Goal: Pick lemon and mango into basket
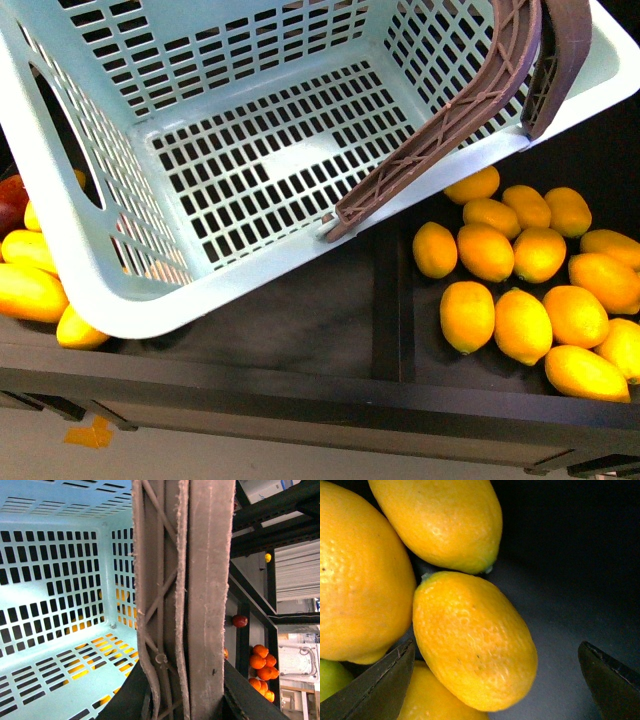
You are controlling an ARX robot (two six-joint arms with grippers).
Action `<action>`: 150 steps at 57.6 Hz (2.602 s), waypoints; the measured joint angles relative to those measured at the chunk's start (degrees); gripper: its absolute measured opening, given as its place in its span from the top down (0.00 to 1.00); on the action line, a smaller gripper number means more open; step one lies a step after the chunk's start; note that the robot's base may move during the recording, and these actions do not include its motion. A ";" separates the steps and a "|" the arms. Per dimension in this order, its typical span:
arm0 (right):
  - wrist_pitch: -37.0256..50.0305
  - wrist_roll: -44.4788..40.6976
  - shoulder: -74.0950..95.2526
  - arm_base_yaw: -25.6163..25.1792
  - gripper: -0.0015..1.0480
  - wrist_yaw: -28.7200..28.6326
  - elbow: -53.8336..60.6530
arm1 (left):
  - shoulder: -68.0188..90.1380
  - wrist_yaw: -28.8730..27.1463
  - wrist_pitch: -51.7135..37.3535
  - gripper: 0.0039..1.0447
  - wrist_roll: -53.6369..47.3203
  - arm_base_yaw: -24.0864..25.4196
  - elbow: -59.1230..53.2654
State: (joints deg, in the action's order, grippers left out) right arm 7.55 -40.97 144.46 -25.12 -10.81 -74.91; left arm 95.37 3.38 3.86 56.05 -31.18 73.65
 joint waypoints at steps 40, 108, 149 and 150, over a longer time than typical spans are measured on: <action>-3.96 -0.13 5.46 1.55 0.20 1.73 -6.01 | 0.00 -0.09 0.00 0.82 -0.02 0.00 0.00; 16.00 25.55 -47.47 6.64 0.47 -24.30 28.89 | 0.00 0.02 0.00 0.82 0.00 0.00 0.00; 18.34 43.52 -44.76 45.27 0.36 3.02 18.23 | 0.00 -0.15 0.00 0.82 0.02 -0.04 0.00; 18.36 43.54 -44.72 45.40 0.34 3.37 18.14 | 0.00 -0.15 0.00 0.82 0.00 -0.04 0.00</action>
State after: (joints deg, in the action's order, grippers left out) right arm 25.91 2.57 99.74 20.27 -7.44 -56.77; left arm 95.37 3.22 3.86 56.05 -31.22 73.65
